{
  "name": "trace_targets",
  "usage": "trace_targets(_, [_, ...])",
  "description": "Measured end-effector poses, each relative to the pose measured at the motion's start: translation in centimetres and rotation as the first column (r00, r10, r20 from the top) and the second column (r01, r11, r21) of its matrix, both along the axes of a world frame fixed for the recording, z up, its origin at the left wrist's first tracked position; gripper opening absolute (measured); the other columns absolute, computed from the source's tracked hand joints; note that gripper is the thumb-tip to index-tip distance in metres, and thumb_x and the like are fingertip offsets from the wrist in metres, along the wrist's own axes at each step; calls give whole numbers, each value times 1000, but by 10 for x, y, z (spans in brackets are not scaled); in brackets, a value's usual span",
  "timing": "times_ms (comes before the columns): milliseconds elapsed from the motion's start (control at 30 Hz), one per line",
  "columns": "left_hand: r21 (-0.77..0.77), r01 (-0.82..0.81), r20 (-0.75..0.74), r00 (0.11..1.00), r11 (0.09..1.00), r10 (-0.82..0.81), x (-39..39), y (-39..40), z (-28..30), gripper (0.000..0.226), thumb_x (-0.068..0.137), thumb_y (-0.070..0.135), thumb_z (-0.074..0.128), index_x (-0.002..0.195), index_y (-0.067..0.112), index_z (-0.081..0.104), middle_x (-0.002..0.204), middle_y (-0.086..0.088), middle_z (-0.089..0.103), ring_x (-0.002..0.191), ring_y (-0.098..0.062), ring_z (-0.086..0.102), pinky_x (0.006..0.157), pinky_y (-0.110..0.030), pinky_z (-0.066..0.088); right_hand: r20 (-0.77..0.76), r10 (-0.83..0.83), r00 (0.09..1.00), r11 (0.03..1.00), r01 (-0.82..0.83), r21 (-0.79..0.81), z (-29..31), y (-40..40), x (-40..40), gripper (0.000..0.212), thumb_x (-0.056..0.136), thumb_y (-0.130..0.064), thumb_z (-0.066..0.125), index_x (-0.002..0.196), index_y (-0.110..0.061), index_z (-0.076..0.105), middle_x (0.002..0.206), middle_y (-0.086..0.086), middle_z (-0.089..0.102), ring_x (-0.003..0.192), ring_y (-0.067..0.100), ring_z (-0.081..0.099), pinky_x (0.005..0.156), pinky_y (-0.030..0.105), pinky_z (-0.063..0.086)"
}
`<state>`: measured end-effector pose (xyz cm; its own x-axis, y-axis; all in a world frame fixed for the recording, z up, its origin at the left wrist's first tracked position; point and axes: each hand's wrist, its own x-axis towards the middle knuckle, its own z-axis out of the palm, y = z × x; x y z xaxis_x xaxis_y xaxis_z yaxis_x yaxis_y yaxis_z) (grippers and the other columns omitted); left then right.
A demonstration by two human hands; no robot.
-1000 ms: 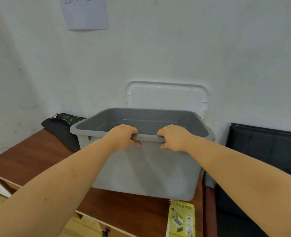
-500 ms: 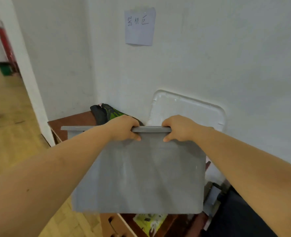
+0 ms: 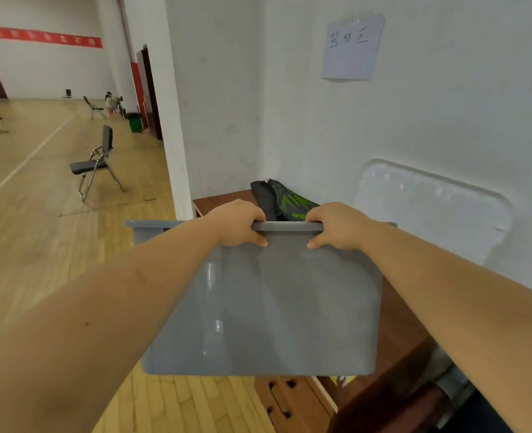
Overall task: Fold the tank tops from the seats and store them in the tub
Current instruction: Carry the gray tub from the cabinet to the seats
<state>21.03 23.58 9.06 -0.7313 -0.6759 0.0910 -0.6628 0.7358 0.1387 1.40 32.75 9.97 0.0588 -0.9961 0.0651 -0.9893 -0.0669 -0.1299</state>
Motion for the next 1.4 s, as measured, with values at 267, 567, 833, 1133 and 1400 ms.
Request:
trace_targets(267, [8,-118,29,993,993,117,91,-6,-10,28,87,38,68,77,21,49,74,9,42,77,-17,44,59,-27,31,-10,64,998,997,-64,-53,-19,-24,87,22,82,-30,72,95,-19,59,87,-3,51,84,19,48,68,31,37])
trace_targets(567, [36,-322,57,946,946,319,168,24,-41,26,87,38,67,76,24,48,73,9,45,67,-10,42,53,-24,28,-7,230,973,970,-230,-72,-55,-29,156,17,86,-30,68,95,-22,56,87,-5,52,84,16,47,67,30,32])
trace_targets(833, [14,-455,98,887,891,451,214,104,-114,36,86,42,68,66,31,40,72,10,45,74,-15,45,64,-30,34,18,342,939,935,-339,-104,-140,23,197,18,88,-29,66,102,-20,59,94,-2,61,89,19,56,72,35,43])
trace_targets(1133, [137,-554,126,832,821,540,240,189,-237,25,85,37,70,78,19,54,73,6,48,75,-18,49,58,-29,33,26,453,891,891,-454,29,-260,85,225,18,88,-27,66,89,-25,48,86,-3,53,86,20,53,70,34,41])
trace_targets(1400, [218,-561,156,828,799,538,239,215,-393,27,83,37,72,88,13,60,74,4,49,74,-18,49,57,-27,33,24,438,899,888,-436,142,-407,112,227,23,88,-29,67,107,-17,61,94,1,59,86,20,52,67,31,37])
